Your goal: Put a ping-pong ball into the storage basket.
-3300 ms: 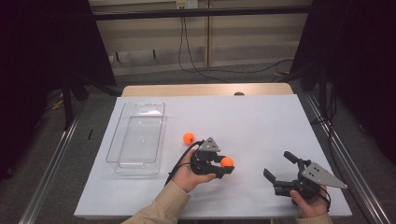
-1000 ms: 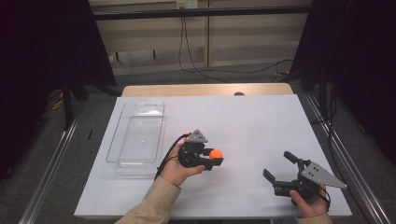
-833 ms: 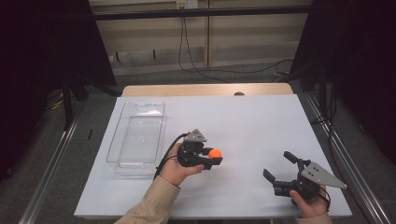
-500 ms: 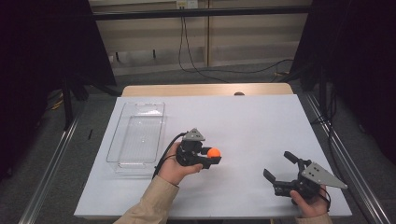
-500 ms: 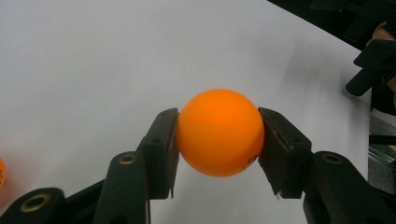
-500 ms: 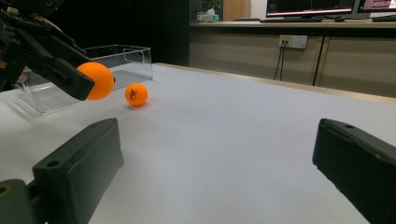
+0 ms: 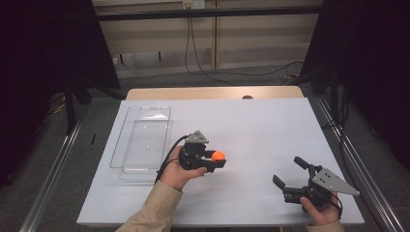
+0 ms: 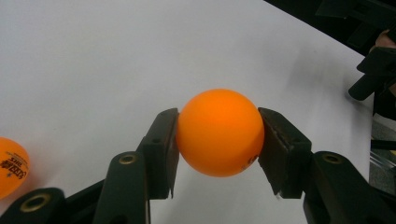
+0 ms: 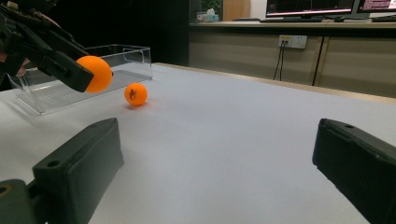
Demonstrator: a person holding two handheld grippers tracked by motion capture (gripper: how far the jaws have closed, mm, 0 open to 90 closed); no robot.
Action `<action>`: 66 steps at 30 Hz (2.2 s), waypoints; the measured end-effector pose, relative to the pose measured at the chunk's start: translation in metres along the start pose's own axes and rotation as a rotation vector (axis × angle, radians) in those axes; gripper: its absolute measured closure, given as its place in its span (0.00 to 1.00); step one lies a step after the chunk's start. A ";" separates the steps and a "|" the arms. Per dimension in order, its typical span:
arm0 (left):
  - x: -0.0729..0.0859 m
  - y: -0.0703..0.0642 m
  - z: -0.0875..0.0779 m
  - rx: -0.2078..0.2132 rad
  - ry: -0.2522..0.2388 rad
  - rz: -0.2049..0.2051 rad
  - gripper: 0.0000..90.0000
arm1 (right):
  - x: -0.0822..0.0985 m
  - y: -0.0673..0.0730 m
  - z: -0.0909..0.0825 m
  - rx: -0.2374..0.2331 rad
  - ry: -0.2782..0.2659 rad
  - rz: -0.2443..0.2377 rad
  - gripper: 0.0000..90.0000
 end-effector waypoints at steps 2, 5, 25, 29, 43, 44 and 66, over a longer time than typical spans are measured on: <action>0.000 0.000 -0.001 0.001 -0.002 -0.005 0.56 | 0.000 0.000 0.000 0.000 0.000 0.000 0.01; -0.001 0.002 -0.002 -0.002 -0.002 -0.006 0.56 | 0.000 0.001 0.000 -0.001 -0.001 -0.001 0.01; -0.003 0.009 -0.008 -0.025 0.000 -0.014 0.56 | 0.000 0.001 0.000 -0.005 0.000 0.002 0.01; -0.003 0.010 -0.009 -0.028 -0.004 -0.023 0.56 | 0.000 0.001 0.001 -0.005 0.000 0.001 0.01; -0.005 0.016 -0.017 -0.041 -0.012 -0.034 0.56 | 0.000 0.001 0.000 -0.005 -0.001 0.001 0.02; -0.006 0.017 -0.017 -0.044 -0.015 -0.038 0.56 | 0.000 0.001 0.000 -0.005 0.000 0.001 0.02; -0.008 0.027 -0.027 -0.069 -0.027 -0.064 0.57 | 0.000 0.001 0.001 -0.008 -0.001 0.001 0.02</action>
Point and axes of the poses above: each handheld gripper's, and its own axes: z roughly forward along the jaws, x roughly out of its underside, y roughly to its left, the point moved 8 cm from there along z, roughly forward along the jaws, and after that the axes turned 14 degrees about -z, right-handed, at the moved point
